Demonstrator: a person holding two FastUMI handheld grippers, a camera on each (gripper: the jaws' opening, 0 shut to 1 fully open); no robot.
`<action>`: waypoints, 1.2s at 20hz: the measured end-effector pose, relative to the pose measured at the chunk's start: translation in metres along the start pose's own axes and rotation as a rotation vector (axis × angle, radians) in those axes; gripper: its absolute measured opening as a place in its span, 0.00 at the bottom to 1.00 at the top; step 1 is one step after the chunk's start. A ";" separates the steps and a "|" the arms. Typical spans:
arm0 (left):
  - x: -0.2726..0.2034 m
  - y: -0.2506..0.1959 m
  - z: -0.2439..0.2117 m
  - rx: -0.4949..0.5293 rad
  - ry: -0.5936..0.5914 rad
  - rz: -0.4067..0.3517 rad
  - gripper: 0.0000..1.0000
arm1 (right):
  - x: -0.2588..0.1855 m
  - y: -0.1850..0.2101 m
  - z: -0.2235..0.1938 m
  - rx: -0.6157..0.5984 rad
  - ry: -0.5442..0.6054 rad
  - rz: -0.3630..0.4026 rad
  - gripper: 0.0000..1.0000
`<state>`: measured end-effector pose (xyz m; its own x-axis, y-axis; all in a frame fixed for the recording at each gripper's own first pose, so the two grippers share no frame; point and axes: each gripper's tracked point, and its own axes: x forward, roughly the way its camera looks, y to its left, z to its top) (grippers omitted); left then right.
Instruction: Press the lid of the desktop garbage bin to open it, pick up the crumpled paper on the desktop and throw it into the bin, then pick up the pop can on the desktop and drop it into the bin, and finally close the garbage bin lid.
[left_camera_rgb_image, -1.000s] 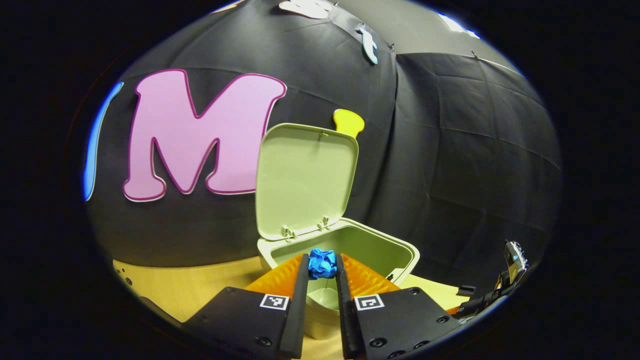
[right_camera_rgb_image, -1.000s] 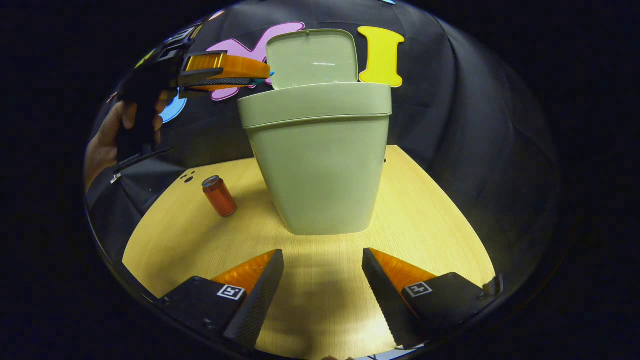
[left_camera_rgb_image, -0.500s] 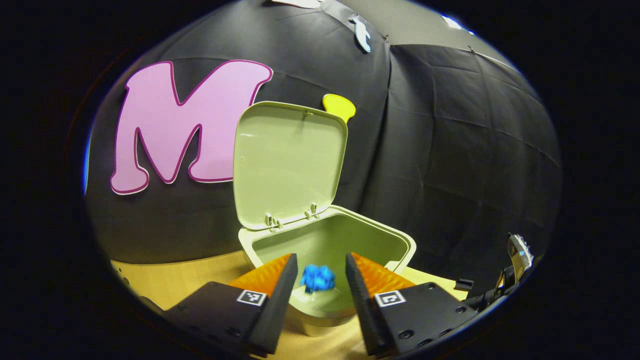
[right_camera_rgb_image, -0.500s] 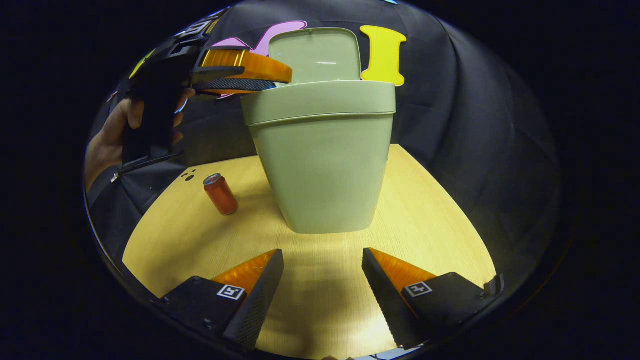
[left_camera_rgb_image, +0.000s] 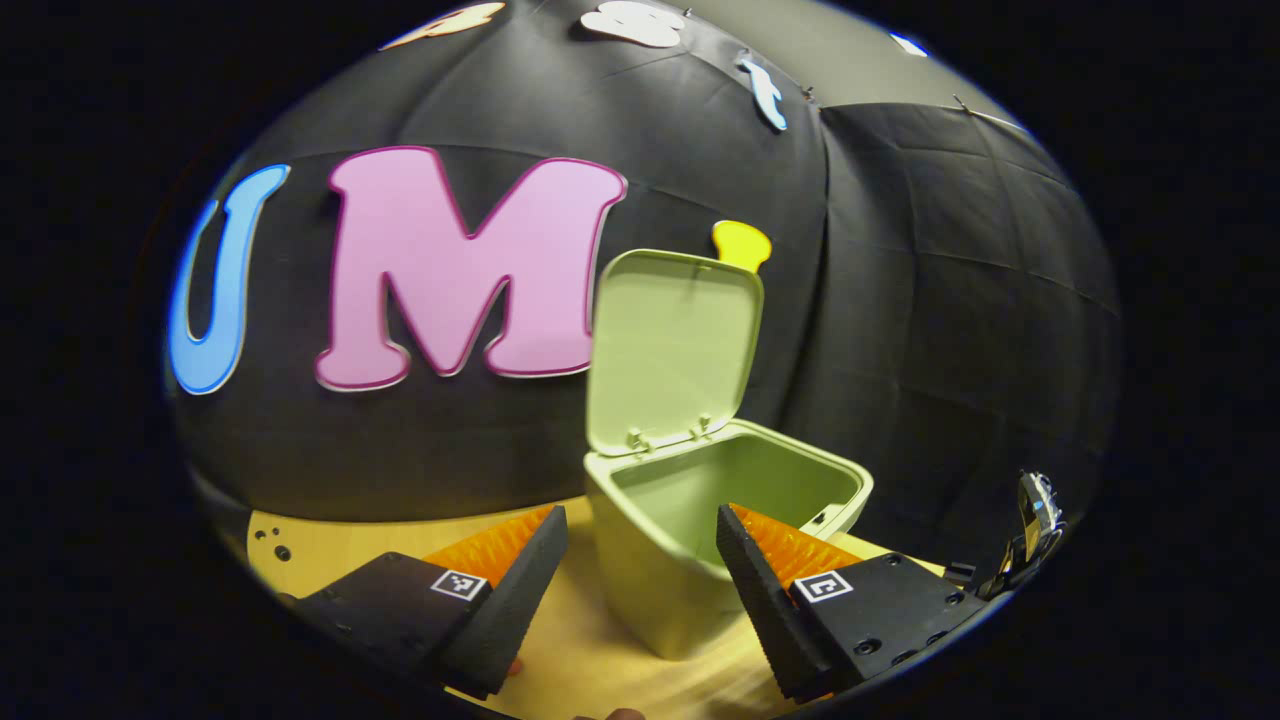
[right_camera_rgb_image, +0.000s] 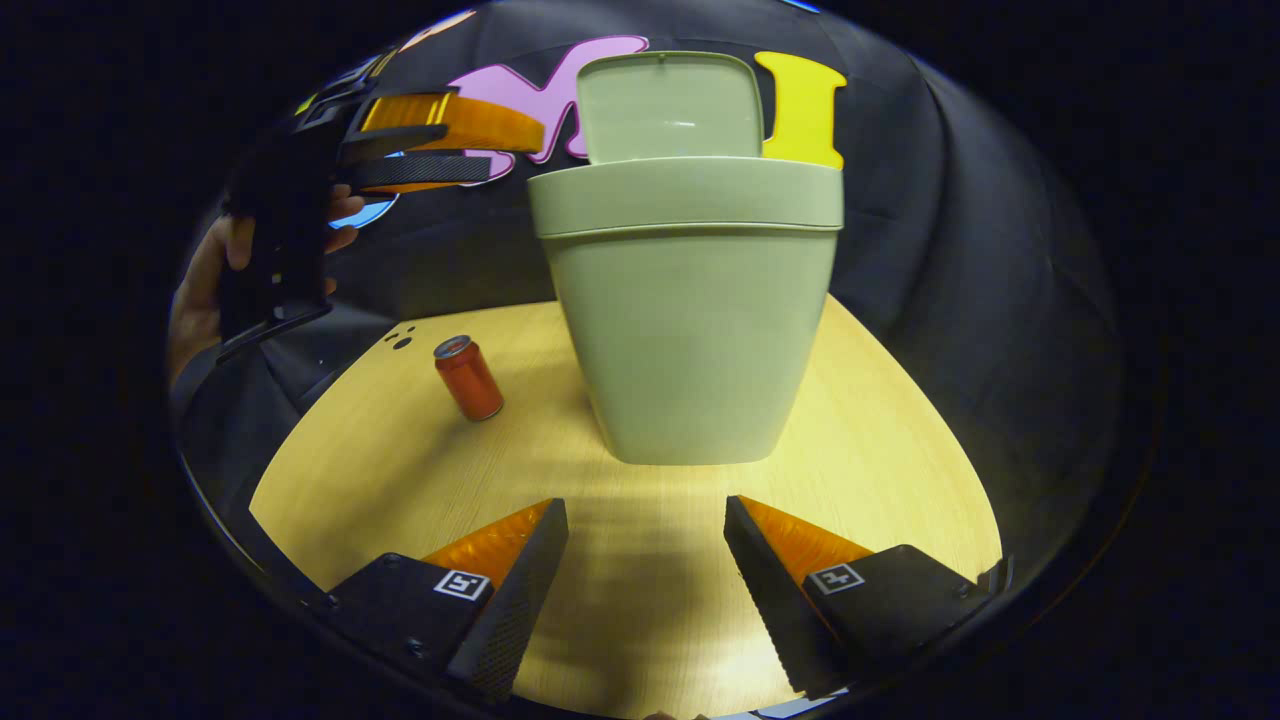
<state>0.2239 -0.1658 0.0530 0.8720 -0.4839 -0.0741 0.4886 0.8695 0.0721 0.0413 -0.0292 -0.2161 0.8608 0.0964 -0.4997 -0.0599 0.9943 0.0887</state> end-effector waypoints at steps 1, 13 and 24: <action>-0.013 0.013 -0.007 -0.016 0.005 0.037 0.96 | 0.002 0.006 0.001 -0.013 0.002 0.012 0.99; -0.184 0.131 -0.116 -0.203 0.118 0.465 0.96 | 0.042 0.099 0.013 -0.152 0.007 0.193 0.99; -0.250 0.160 -0.168 -0.274 0.174 0.647 0.96 | 0.118 0.176 0.044 -0.300 -0.017 0.321 0.99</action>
<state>0.0792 0.1108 -0.0843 0.9555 0.1394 -0.2599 -0.1689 0.9810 -0.0950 0.1546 0.1548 -0.2216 0.7827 0.4043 -0.4732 -0.4674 0.8838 -0.0179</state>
